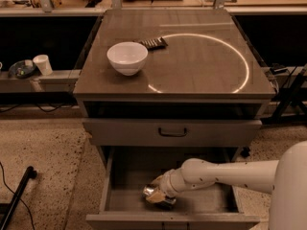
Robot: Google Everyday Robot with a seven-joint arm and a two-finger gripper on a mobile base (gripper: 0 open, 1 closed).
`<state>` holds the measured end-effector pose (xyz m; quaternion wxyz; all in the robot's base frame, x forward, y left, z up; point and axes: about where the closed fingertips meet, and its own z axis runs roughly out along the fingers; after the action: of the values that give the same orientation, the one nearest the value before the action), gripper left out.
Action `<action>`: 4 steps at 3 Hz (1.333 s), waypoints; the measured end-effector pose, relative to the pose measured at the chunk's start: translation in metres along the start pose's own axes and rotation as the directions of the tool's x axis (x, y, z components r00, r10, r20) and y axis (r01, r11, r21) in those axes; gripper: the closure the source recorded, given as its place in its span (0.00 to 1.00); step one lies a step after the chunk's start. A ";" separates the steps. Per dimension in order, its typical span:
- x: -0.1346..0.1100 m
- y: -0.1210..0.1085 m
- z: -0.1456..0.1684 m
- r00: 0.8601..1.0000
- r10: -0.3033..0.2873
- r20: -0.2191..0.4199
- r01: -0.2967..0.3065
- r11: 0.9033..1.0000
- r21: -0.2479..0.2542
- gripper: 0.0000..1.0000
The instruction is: Pick redbull can from middle drawer and place on counter
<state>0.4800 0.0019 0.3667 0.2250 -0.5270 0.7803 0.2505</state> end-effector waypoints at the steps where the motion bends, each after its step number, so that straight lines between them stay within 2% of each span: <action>1: -0.013 -0.012 -0.034 0.997 -0.065 0.034 0.064 0.997 0.037 1.00; 2: -0.032 -0.022 -0.090 0.976 -0.127 0.176 0.120 0.992 0.051 1.00; 3: -0.042 -0.025 -0.139 0.923 -0.174 0.343 0.166 0.985 0.052 1.00; 4: -0.045 -0.006 -0.187 0.890 -0.284 0.358 0.268 0.959 0.095 1.00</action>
Offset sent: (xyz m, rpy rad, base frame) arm 0.0238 -0.0883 0.1364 0.2209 -0.2674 0.0989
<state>0.4848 -0.0852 0.5384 0.4115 -0.5713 0.6466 0.2935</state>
